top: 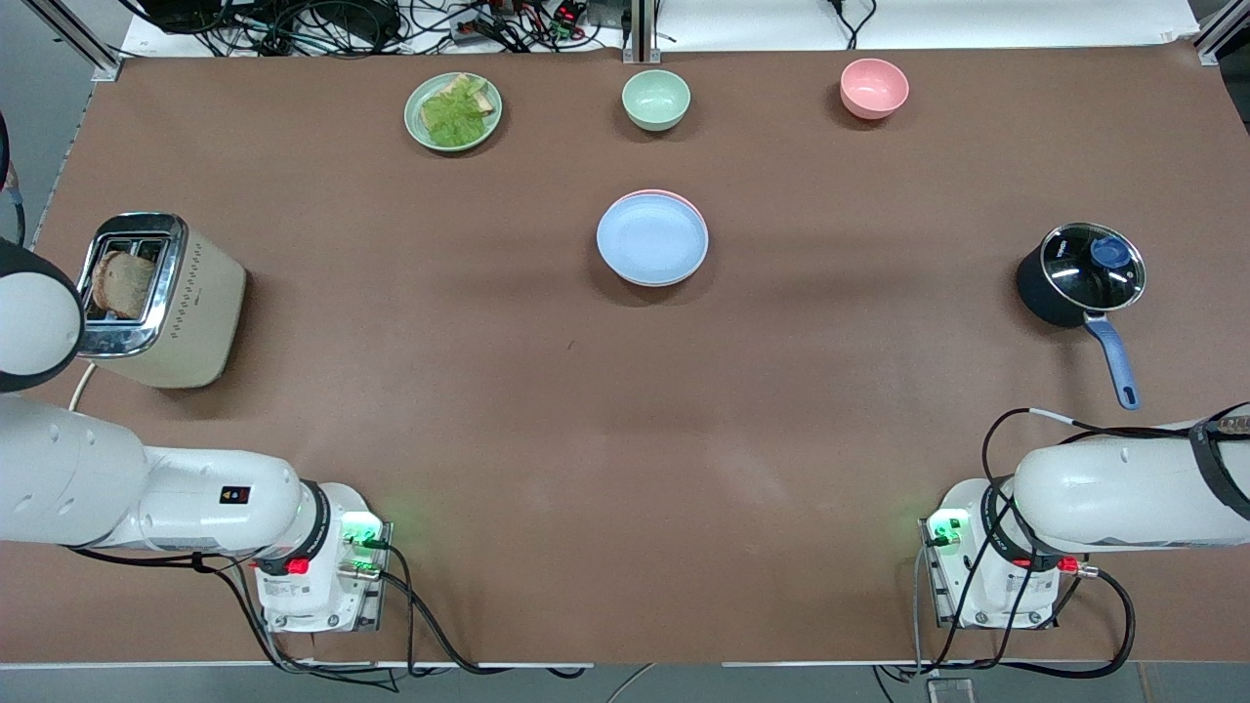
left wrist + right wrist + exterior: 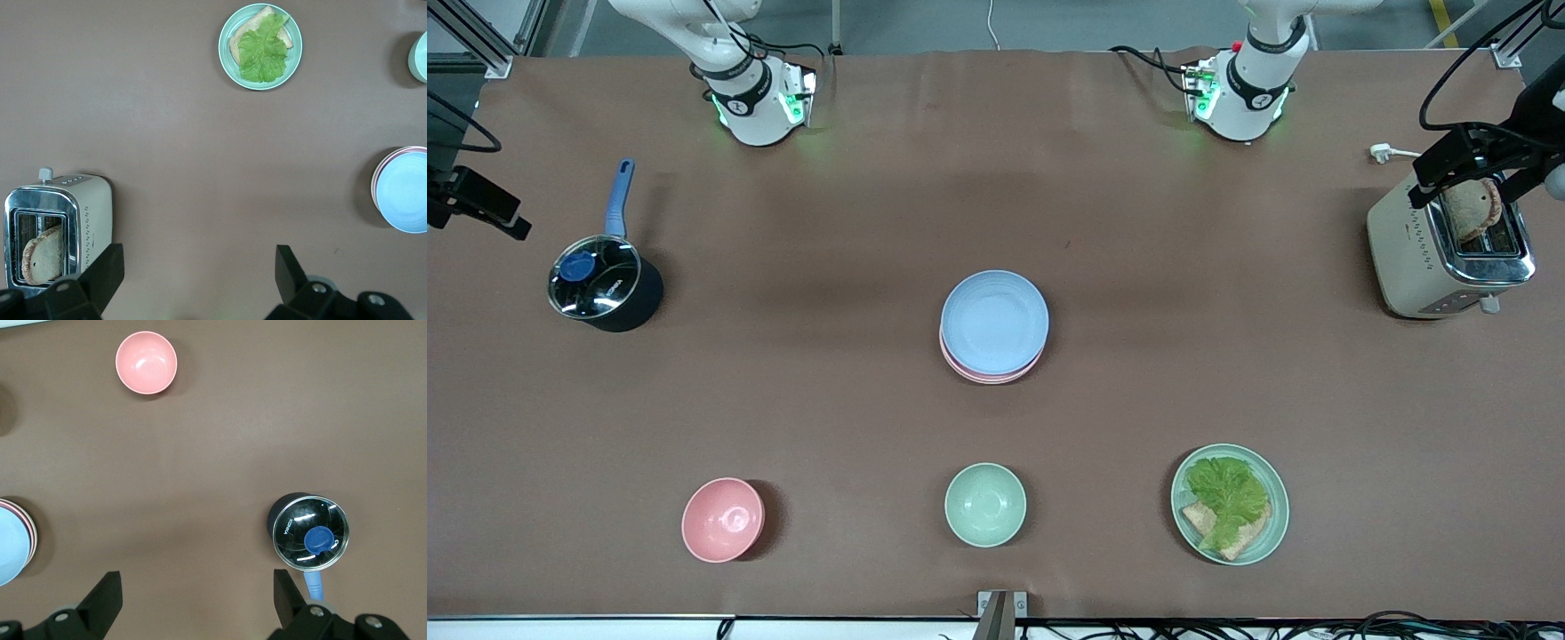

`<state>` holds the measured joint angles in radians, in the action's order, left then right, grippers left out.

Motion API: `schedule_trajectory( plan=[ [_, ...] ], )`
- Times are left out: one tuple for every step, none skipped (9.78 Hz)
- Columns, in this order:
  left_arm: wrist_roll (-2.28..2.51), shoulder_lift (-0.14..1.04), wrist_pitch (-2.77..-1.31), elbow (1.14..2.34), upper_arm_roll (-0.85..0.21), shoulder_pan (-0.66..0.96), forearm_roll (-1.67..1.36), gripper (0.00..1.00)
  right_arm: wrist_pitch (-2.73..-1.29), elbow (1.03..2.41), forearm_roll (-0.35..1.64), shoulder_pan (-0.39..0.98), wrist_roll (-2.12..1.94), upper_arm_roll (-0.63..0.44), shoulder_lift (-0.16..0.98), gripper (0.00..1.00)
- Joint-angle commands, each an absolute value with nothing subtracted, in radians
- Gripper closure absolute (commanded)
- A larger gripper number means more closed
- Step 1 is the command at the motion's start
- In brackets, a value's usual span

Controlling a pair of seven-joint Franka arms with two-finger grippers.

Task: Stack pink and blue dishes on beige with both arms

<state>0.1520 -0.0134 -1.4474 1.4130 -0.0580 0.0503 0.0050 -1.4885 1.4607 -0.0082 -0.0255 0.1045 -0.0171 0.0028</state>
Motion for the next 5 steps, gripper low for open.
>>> schedule_trajectory(
  plan=[
    [0.129, -0.032, -1.451, 1.462, -0.06, 0.043, -0.009, 0.0, -1.473, 1.448, -0.008, -0.008, 0.095, -0.029, 0.014, 0.0],
    [0.091, -0.032, -1.445, 1.463, -0.06, 0.041, -0.009, 0.0, -1.473, 1.447, -0.008, -0.009, 0.092, -0.029, 0.015, 0.0],
    [0.086, -0.034, -1.442, 1.474, -0.06, 0.043, -0.009, 0.0, -1.474, 1.444, -0.008, -0.006, 0.089, -0.029, 0.015, 0.0],
    [0.086, -0.046, -1.442, 1.486, -0.058, 0.044, -0.011, 0.0, -1.474, 1.443, -0.014, -0.006, 0.083, -0.028, 0.015, 0.0],
    [0.086, -0.046, -1.442, 1.486, -0.058, 0.048, -0.011, 0.0, -1.473, 1.442, -0.02, -0.005, 0.075, -0.028, 0.015, 0.0]
  ],
)
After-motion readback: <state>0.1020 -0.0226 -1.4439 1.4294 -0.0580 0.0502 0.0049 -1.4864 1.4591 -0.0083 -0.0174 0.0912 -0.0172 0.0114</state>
